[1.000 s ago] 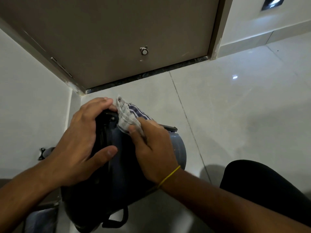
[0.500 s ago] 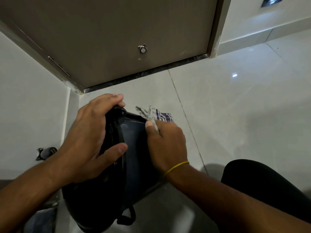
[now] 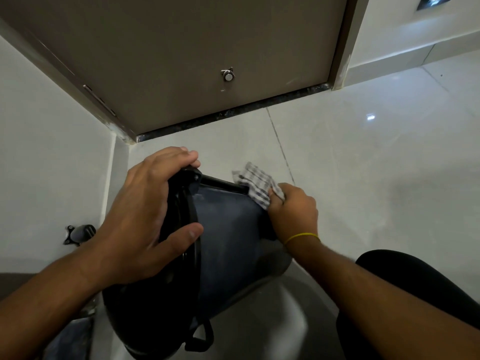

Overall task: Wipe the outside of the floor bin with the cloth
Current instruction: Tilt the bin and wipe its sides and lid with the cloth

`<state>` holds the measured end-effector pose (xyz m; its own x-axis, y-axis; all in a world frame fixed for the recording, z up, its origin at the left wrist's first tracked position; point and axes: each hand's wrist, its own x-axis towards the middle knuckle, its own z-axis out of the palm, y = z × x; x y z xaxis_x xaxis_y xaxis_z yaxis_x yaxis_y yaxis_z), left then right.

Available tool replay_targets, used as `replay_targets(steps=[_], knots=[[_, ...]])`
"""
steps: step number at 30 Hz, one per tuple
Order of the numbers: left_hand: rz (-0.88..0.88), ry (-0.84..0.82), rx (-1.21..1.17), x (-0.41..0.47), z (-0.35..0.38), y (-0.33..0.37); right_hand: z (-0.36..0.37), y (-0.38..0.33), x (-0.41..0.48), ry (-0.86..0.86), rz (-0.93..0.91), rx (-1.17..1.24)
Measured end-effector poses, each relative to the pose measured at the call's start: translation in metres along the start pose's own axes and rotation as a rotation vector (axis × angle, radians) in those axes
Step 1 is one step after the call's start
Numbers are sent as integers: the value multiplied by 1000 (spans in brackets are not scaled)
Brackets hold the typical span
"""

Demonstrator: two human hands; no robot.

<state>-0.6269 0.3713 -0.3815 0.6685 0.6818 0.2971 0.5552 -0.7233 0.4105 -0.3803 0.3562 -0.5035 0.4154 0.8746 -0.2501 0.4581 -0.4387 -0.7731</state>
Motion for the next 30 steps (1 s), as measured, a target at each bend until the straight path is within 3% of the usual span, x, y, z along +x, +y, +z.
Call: replay_targets(steps=[4, 6, 11, 15, 19, 23, 24, 26, 27, 30], knots=[[-1, -20, -2, -2, 0, 0, -13, 7, 16, 1, 184, 116], [-10, -11, -7, -2, -1, -1, -16, -9, 3, 29, 67, 181], [-63, -4, -13, 4, -4, -7, -7, -72, -70, -4, -552, 293], [-66, -27, -3, 4, -6, -8, -13, -87, -95, -119, -579, 449], [-112, -36, 5, 7, -10, -15, -15, -42, -129, -224, -659, 353], [-146, -50, 29, 12, -18, -29, 7, -16, -159, -463, -679, 219], [-146, -53, 29, 12, -19, -32, 4, -18, -163, -451, -672, 159], [-146, -59, 24, 13, -20, -34, 9, -18, -160, -136, -795, 39], [-156, -59, 24, 12, -21, -34, 13, -16, -159, -65, -875, 17], [-191, -45, 28, 13, -21, -30, 15, -32, -133, -164, -867, 118]])
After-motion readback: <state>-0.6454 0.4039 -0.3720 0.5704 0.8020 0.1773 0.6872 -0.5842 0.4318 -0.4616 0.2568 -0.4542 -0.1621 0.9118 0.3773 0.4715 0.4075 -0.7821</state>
